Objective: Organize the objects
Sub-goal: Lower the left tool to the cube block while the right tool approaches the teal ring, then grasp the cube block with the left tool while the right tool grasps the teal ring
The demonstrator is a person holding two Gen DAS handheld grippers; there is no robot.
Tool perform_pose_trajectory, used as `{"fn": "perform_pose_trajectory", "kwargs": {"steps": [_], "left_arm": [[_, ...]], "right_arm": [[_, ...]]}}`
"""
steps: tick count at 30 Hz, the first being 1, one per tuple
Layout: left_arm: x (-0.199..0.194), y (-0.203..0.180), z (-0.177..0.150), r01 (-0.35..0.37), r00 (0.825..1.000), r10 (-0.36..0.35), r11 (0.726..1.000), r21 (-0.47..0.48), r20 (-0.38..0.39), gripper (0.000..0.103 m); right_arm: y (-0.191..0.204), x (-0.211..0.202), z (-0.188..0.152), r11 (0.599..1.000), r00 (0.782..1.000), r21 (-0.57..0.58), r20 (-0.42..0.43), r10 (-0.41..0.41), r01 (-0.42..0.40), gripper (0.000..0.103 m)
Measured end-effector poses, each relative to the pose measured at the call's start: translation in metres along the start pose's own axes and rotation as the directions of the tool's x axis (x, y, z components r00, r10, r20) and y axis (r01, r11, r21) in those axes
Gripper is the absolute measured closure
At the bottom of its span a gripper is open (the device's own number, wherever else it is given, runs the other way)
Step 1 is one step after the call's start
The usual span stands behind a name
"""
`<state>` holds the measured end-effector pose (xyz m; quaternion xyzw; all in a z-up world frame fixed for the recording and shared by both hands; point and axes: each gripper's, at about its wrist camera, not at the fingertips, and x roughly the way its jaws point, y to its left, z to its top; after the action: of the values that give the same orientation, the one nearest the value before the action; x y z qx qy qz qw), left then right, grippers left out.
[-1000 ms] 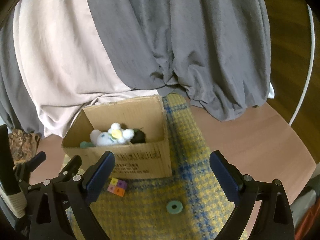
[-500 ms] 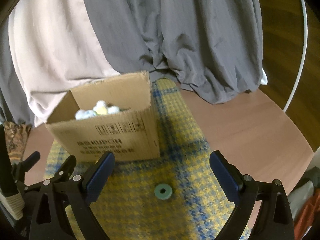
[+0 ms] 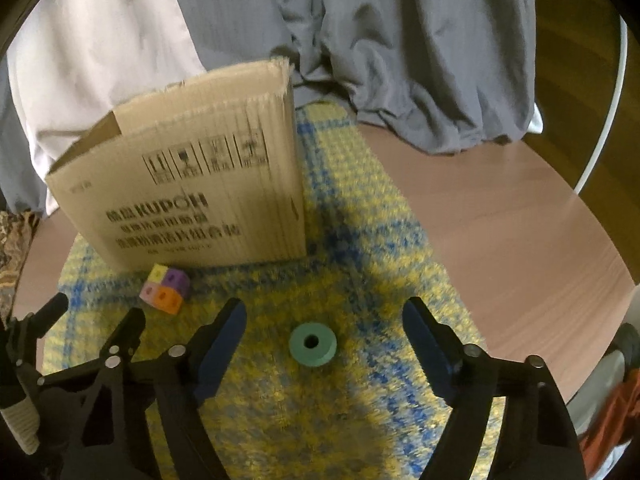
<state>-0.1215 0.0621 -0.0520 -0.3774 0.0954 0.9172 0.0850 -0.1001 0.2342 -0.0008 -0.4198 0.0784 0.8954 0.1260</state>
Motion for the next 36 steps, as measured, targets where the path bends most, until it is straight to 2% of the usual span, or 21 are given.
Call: {"fn": "perform_pose_trajectory", "kwargs": {"steps": [8, 15, 22, 26, 36], "left_arm": [[0.015, 0.000, -0.012, 0.008, 1.000, -0.008, 1.000, -0.016, -0.024, 0.003], [0.022, -0.001, -0.015, 0.007, 0.999, -0.008, 1.000, -0.004, -0.037, 0.003], [0.026, -0.002, -0.017, 0.011, 0.999, -0.011, 1.000, -0.002, -0.048, 0.003], [0.028, -0.004, -0.017, 0.016, 0.999, -0.016, 1.000, 0.003, -0.048, 0.003], [0.032, -0.018, -0.002, 0.045, 0.999, -0.044, 0.999, 0.020, -0.030, 0.003]], "right_arm": [[0.007, 0.027, -0.011, 1.000, 0.998, -0.018, -0.063, -0.006, 0.005, 0.039], [0.011, 0.045, -0.016, 1.000, 0.995, -0.024, -0.103, -0.014, 0.012, 0.042], [0.017, 0.056, -0.023, 0.999, 0.992, -0.043, -0.126, -0.019, 0.014, 0.054], [0.018, 0.054, -0.024, 0.998, 0.993, -0.057, -0.115, -0.033, 0.026, 0.067], [0.008, 0.043, -0.025, 0.999, 0.996, -0.036, -0.083, -0.037, 0.034, 0.067]]}}
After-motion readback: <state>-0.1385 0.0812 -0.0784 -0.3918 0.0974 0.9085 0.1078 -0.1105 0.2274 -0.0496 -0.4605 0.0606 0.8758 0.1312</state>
